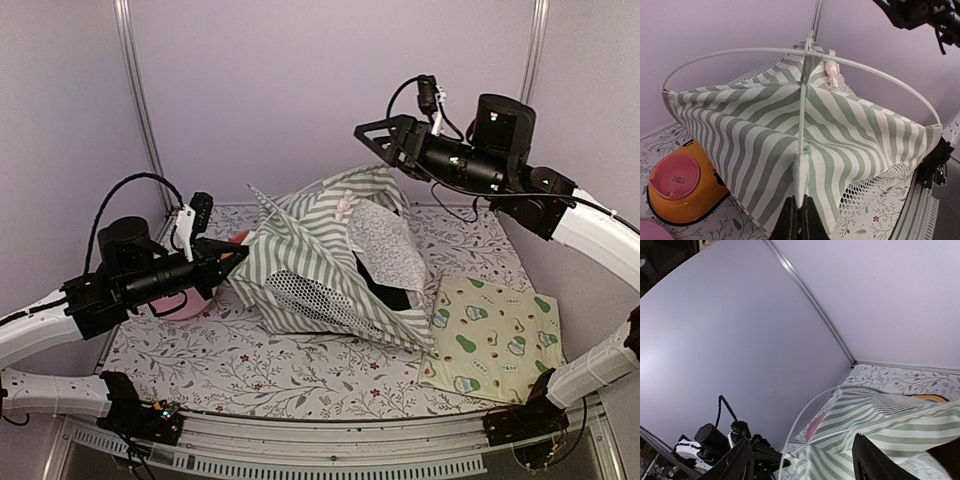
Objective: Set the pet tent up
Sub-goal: Attach the tent pole to the pole socket of the pet tent.
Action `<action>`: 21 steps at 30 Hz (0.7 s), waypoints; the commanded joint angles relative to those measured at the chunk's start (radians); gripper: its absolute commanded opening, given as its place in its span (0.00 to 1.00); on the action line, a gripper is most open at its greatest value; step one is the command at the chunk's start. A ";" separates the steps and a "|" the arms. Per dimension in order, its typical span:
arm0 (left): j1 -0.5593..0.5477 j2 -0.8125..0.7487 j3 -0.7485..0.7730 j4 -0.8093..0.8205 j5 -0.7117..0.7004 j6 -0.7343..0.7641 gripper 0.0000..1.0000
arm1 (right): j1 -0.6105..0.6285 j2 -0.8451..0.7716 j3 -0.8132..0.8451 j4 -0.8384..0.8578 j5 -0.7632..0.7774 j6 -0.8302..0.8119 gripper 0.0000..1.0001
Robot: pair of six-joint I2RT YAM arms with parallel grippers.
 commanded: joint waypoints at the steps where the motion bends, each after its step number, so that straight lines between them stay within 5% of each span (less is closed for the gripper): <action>1: -0.012 0.017 0.064 0.004 0.000 0.008 0.00 | 0.224 0.141 0.130 -0.008 0.015 -0.013 0.69; 6: -0.016 0.027 0.082 0.001 0.003 0.022 0.00 | 0.363 0.290 0.241 -0.040 0.021 0.004 0.66; 12: -0.027 0.023 0.092 -0.007 0.003 0.034 0.00 | 0.378 0.373 0.253 -0.076 0.038 0.106 0.62; 21: -0.089 0.011 0.079 -0.010 -0.013 0.043 0.00 | 0.182 0.373 0.190 -0.046 0.031 0.176 0.66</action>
